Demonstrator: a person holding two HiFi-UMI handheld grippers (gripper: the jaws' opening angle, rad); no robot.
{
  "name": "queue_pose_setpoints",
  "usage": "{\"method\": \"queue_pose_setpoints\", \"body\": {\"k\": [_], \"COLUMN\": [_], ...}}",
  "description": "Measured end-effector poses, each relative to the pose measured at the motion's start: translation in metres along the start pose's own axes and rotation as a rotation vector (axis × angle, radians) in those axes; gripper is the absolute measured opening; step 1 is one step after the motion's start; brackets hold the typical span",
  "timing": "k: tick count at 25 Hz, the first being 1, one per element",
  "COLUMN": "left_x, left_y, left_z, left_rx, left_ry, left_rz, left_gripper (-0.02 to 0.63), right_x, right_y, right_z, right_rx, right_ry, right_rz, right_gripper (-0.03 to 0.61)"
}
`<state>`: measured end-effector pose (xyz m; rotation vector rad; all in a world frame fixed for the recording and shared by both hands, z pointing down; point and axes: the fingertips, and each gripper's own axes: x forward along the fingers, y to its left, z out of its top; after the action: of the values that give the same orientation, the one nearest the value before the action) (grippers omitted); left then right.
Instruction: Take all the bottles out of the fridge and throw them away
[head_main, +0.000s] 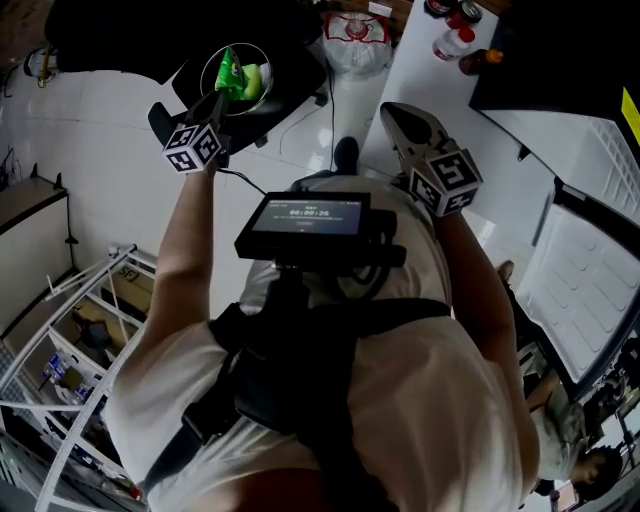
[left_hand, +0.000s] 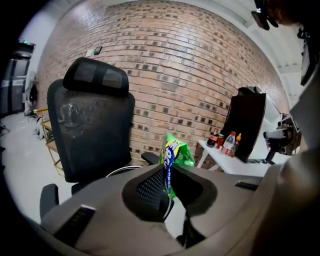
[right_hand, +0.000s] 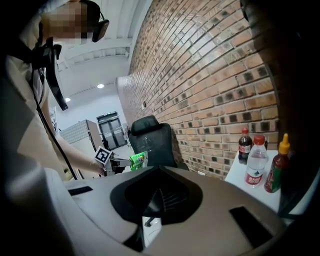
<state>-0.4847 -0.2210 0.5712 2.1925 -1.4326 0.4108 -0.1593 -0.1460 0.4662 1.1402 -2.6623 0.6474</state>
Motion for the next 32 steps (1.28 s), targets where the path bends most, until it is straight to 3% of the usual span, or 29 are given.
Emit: {"method": "queue_pose_setpoints", "body": {"k": [10, 15, 18, 20, 21, 32], "left_x": [0.028, 0.034, 0.033, 0.035, 0.035, 0.028], "left_y": [0.059, 0.078, 0.085, 0.082, 0.082, 0.084], "left_z": [-0.044, -0.063, -0.066, -0.063, -0.062, -0.064], "left_rx": [0.071, 0.055, 0.059, 0.069, 0.074, 0.058], "left_ry": [0.203, 0.296, 0.314, 0.319, 0.323, 0.313], "left_rz": [0.102, 0.209, 0.254, 0.258, 0.266, 0.283], "left_gripper": [0.042, 0.048, 0.082, 0.212, 0.225, 0.225], "right_x": [-0.004, -0.013, -0.017, -0.019, -0.019, -0.015], "right_y": [-0.006, -0.014, -0.015, -0.016, -0.016, -0.017], "right_z": [-0.002, -0.004, -0.006, -0.007, -0.006, -0.003], "right_rx": [0.009, 0.013, 0.012, 0.024, 0.027, 0.027], "right_ry": [0.017, 0.017, 0.027, 0.022, 0.02, 0.004], "right_rz": [-0.066, -0.094, -0.102, -0.107, -0.108, -0.097], "right_gripper": [-0.008, -0.008, -0.008, -0.008, -0.008, -0.008]}}
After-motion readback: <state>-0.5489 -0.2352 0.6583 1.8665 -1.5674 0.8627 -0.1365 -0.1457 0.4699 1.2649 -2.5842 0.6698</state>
